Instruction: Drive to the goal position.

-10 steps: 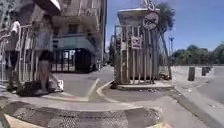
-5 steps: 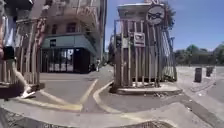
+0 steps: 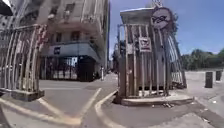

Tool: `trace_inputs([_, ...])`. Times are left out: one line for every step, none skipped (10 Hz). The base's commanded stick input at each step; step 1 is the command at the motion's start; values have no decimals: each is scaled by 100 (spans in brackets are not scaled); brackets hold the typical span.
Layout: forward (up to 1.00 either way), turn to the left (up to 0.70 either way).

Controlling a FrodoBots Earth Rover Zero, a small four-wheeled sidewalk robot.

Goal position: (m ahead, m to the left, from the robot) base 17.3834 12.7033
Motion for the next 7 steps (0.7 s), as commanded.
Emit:
trace_inputs([45, 0])
trace_inputs([45, 0])
trace_inputs([45, 0])
trace_inputs([45, 0])
trace_inputs([45, 0])
trace_inputs([45, 6])
trace_inputs([45, 27])
